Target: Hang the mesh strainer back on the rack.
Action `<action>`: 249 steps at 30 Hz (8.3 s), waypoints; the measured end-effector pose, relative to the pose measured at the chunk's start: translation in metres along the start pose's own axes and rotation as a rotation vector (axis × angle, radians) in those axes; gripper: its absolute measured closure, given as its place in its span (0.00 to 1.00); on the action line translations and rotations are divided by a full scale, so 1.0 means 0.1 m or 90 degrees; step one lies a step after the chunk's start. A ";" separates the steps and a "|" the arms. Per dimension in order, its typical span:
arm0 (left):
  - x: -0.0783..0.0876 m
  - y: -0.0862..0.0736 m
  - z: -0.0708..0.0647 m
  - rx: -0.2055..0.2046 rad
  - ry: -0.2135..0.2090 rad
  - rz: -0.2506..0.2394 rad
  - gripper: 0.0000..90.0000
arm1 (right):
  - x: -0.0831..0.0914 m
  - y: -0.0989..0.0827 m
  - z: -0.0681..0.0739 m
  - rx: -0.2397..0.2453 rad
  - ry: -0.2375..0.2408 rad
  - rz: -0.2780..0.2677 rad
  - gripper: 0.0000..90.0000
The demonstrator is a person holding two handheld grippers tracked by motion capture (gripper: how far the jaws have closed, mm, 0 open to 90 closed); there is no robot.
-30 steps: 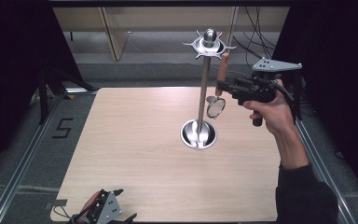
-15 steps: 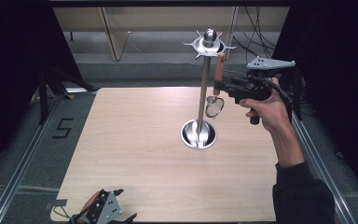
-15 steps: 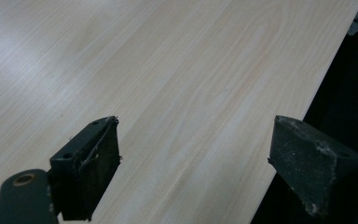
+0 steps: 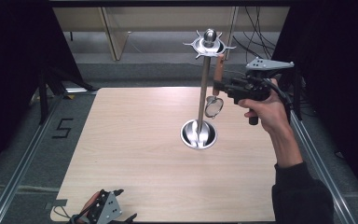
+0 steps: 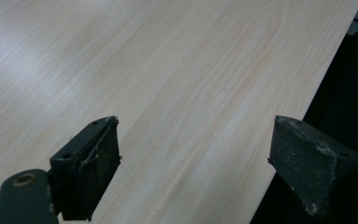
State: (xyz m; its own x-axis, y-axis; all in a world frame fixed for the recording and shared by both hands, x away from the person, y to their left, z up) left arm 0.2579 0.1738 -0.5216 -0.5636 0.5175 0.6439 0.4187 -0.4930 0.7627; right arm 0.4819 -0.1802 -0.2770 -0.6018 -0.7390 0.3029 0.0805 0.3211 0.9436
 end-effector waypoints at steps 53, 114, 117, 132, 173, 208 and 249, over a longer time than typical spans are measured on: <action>0.00 0.00 0.00 -0.003 0.003 0.000 0.17 | 0.20 -0.44 0.17 -0.024 -0.047 -0.014 0.43; 0.03 0.01 0.02 -0.014 0.008 -0.002 0.17 | 0.06 -0.91 0.54 -0.016 -0.011 0.035 0.39; 0.02 0.01 0.01 -0.011 0.006 -0.003 0.17 | 0.05 -0.94 0.55 -0.020 -0.013 0.043 0.39; 0.03 0.01 0.01 -0.013 0.008 -0.003 0.17 | 0.02 -1.02 0.63 -0.011 0.012 0.051 0.38; 0.02 0.00 0.01 -0.012 0.006 -0.003 0.17 | -0.23 -1.51 0.96 -0.010 0.079 0.147 0.36; 0.02 0.01 0.00 -0.013 0.008 -0.004 0.17 | -0.18 -1.93 1.25 0.021 0.104 0.215 0.34; 0.02 0.00 0.00 -0.016 0.005 0.001 0.17 | 0.10 -2.32 1.51 0.034 0.092 0.235 0.33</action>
State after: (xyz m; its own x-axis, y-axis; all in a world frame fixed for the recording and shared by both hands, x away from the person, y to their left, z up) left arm 0.2570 0.1749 -0.5201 -0.5682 0.5119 0.6443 0.4013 -0.5112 0.7600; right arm 0.3376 -0.1729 -0.5135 -0.4219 -0.6428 0.6394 0.2263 0.6082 0.7608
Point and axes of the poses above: each handheld gripper's, and its own axes: x roughly backward along the jaws, y roughly out of its top, z roughly to its left, the point moved 5 cm from there along -x, roughly forward along the jaws, and after that the axes turned 14 degrees about x, right-handed, at the moved point
